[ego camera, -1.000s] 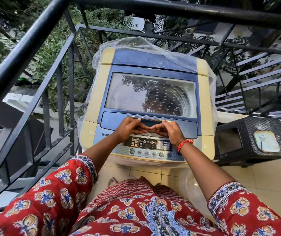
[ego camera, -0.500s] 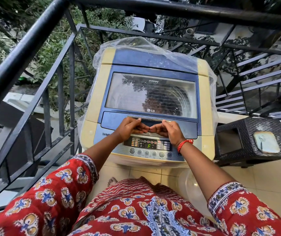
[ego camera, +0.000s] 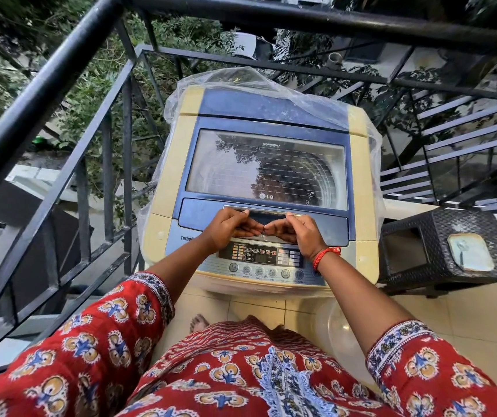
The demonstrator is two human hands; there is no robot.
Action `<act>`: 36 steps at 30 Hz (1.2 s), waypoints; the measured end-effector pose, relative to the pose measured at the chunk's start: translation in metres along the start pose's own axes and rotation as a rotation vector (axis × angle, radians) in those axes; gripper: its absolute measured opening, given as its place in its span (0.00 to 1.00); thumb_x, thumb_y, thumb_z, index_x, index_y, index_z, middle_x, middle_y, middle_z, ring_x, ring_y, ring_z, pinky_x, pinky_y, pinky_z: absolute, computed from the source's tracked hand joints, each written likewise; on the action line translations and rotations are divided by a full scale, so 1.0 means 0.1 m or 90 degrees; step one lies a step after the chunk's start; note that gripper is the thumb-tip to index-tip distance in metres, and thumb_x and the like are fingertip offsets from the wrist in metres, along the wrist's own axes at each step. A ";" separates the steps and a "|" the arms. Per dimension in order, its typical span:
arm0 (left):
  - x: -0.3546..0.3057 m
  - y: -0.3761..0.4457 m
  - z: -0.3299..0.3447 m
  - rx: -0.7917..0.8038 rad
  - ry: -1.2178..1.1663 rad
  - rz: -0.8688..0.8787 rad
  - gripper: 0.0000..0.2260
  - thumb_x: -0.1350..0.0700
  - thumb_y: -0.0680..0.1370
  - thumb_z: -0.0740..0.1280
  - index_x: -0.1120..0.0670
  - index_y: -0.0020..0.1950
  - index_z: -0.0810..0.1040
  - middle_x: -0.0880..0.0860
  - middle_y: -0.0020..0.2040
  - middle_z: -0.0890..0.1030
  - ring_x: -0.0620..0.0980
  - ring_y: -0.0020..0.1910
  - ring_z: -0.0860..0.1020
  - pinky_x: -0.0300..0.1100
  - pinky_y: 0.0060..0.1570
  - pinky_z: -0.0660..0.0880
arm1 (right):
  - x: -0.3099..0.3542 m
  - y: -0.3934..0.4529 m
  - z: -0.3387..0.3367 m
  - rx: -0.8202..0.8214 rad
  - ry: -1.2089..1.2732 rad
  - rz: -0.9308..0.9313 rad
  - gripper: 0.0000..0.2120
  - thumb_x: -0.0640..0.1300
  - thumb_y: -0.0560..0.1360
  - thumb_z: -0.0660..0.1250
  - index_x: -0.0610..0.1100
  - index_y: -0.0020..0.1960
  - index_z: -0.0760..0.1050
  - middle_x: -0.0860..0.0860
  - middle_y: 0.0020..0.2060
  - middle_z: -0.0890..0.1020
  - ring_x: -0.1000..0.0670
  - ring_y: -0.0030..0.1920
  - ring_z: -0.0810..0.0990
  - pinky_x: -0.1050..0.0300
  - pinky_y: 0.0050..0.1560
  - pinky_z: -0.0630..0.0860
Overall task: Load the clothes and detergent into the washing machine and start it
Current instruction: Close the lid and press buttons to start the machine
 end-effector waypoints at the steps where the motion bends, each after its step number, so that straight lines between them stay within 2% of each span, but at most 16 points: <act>1: 0.00 0.00 0.00 0.000 -0.001 -0.001 0.21 0.58 0.84 0.51 0.71 0.54 0.79 0.57 0.45 0.85 0.55 0.47 0.83 0.41 0.49 0.80 | 0.00 0.00 0.00 0.000 -0.001 0.000 0.25 0.47 0.82 0.50 0.35 0.48 0.83 0.41 0.44 0.86 0.44 0.49 0.85 0.55 0.54 0.79; 16: 0.00 0.00 0.00 -0.002 -0.008 0.000 0.20 0.57 0.84 0.52 0.67 0.50 0.81 0.55 0.44 0.86 0.56 0.47 0.83 0.44 0.50 0.80 | -0.02 0.02 0.00 -0.017 -0.015 0.010 0.25 0.45 0.83 0.50 0.38 0.46 0.84 0.42 0.44 0.86 0.44 0.49 0.85 0.47 0.58 0.78; 28: 0.01 0.00 0.00 -0.009 -0.006 0.001 0.20 0.58 0.84 0.52 0.68 0.50 0.81 0.55 0.44 0.86 0.57 0.48 0.83 0.44 0.50 0.81 | -0.01 0.01 0.01 -0.014 -0.026 0.010 0.25 0.44 0.83 0.49 0.37 0.47 0.83 0.44 0.43 0.86 0.46 0.49 0.85 0.51 0.56 0.78; 31: 0.01 0.00 0.01 -0.007 -0.005 0.001 0.20 0.58 0.84 0.52 0.65 0.49 0.82 0.54 0.43 0.86 0.57 0.47 0.83 0.44 0.50 0.80 | -0.01 0.01 0.01 -0.012 -0.021 0.007 0.25 0.45 0.83 0.50 0.37 0.47 0.84 0.43 0.44 0.86 0.45 0.49 0.85 0.50 0.57 0.78; 36: 0.01 0.00 0.00 -0.014 -0.002 0.003 0.20 0.58 0.84 0.52 0.68 0.51 0.80 0.58 0.45 0.85 0.56 0.47 0.83 0.43 0.49 0.80 | -0.01 0.01 0.01 -0.012 -0.020 0.006 0.25 0.45 0.83 0.49 0.38 0.47 0.84 0.43 0.44 0.86 0.45 0.49 0.85 0.52 0.55 0.79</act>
Point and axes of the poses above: each hand's wrist, its own y-axis towards the middle knuckle, its own z-axis out of the palm, x = y × z, the point moved 2 cm from there along y, towards the middle knuckle
